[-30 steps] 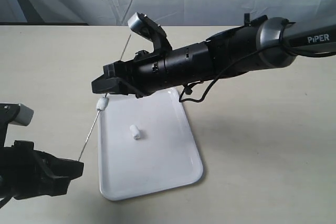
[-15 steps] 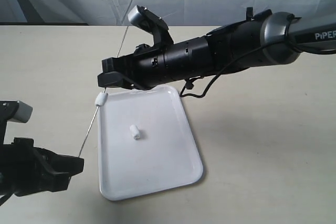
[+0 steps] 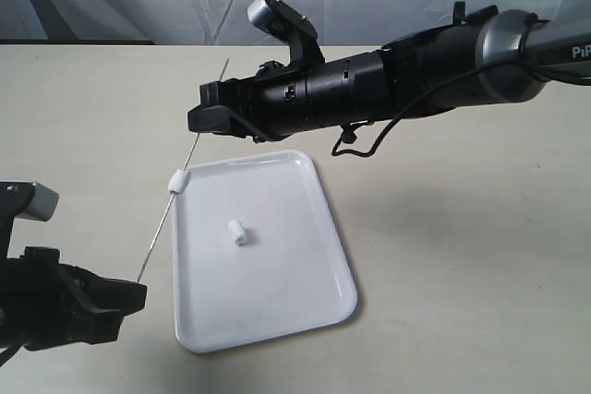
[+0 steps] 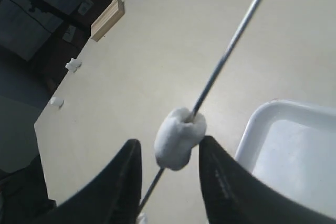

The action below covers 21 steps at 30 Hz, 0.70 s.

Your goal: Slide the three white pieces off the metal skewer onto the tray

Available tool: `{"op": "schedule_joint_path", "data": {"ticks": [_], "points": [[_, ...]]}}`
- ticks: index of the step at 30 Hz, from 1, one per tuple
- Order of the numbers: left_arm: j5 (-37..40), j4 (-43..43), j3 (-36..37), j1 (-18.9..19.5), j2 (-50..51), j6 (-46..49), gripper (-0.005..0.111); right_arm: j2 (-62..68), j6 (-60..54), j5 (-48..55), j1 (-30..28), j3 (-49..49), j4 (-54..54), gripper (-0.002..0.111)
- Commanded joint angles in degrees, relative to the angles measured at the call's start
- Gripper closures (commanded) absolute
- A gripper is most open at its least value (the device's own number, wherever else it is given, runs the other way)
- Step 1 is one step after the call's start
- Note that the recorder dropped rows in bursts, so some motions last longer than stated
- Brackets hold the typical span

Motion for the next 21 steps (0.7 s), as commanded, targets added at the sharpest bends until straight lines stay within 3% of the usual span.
{"op": "schedule_joint_path", "data": {"ticks": [1, 10, 16, 21], "points": [[0.4, 0.4, 0.1, -0.1, -0.2, -0.2, 0.107, -0.6, -0.6, 0.2, -0.2, -0.3, 0.4, 0.072], [0.4, 0.4, 0.1, -0.1, -0.2, -0.2, 0.107, -0.6, -0.6, 0.2, -0.2, -0.3, 0.4, 0.073], [0.4, 0.4, 0.1, -0.1, -0.2, -0.2, 0.107, -0.6, -0.6, 0.2, -0.2, -0.3, 0.4, 0.100], [0.2, 0.4, 0.1, -0.1, -0.2, -0.2, 0.107, -0.6, -0.6, 0.0, -0.2, -0.3, 0.4, 0.104]]}}
